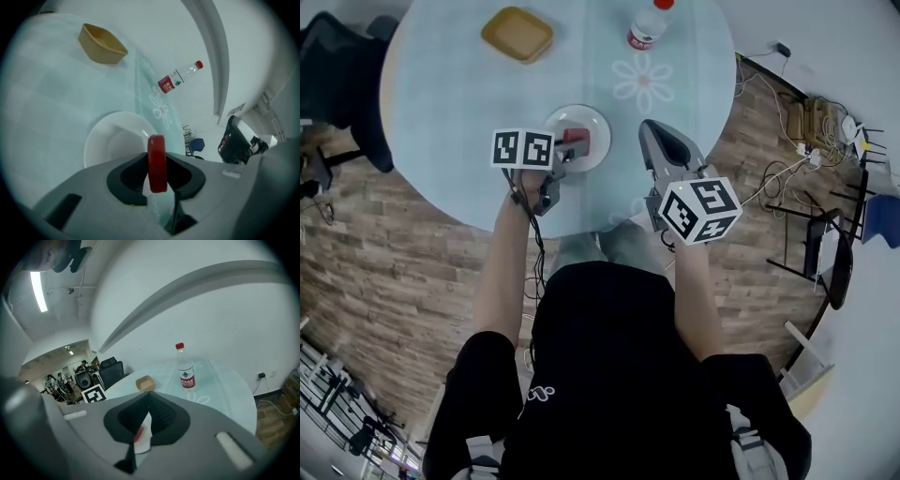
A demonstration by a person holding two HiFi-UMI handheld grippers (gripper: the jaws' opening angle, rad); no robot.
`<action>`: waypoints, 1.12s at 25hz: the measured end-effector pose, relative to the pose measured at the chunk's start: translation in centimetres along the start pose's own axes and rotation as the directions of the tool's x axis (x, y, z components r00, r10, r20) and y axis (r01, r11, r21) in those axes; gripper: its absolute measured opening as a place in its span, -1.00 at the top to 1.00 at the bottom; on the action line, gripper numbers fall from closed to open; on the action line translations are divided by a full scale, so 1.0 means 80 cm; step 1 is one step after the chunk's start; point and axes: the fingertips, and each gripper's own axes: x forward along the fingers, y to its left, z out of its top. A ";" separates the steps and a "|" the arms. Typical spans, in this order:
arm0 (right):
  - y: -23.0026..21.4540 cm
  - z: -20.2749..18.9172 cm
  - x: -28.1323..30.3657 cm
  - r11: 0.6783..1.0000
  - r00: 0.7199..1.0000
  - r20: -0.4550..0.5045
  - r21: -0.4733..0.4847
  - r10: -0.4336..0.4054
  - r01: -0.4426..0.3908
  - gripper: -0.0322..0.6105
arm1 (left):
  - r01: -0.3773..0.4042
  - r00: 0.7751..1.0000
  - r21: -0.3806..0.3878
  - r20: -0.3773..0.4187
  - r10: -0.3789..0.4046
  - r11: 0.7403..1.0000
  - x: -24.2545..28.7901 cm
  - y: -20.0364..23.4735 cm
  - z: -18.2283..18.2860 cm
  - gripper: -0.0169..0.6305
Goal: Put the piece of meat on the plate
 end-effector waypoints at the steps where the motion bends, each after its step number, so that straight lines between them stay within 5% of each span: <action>1: -0.003 0.001 -0.002 1.000 1.000 0.000 0.002 -0.002 0.002 0.87 | -0.014 1.000 -0.001 -0.018 0.014 1.000 0.005 0.004 -0.001 0.66; 7: -0.011 0.005 -0.005 1.000 1.000 -0.004 0.003 -0.009 0.009 0.87 | -0.035 0.995 0.001 -0.097 0.035 0.999 0.017 0.011 -0.010 0.64; 11: -0.009 0.007 -0.001 1.000 1.000 -0.013 -0.002 -0.002 0.002 0.87 | -0.106 0.982 0.088 -0.146 0.118 0.990 0.013 0.013 -0.010 0.51; 17: 0.002 0.008 0.009 1.000 0.999 -0.026 -0.011 0.020 -0.021 0.87 | -0.153 0.973 0.189 -0.141 0.181 0.970 0.001 0.002 -0.013 -0.24; 20: 0.005 0.006 0.009 0.999 0.999 -0.026 -0.016 0.032 -0.032 0.87 | -0.273 0.952 0.280 -0.058 0.300 0.920 -0.018 0.005 -0.007 -0.35; 23: 0.012 0.008 0.013 0.999 0.999 -0.025 -0.028 0.044 -0.045 0.87 | -0.329 0.944 0.313 0.074 0.323 0.891 -0.044 -0.008 0.018 -0.35; 26: 0.020 0.029 0.021 0.997 0.998 0.009 -0.055 0.063 -0.063 0.87 | -0.306 0.923 0.303 0.326 0.204 0.903 -0.088 -0.055 0.076 -0.19; 28: 0.026 0.064 0.027 0.994 0.995 0.068 -0.085 0.078 -0.072 0.87 | -0.275 0.858 0.308 0.506 0.088 0.911 -0.130 -0.105 0.125 0.02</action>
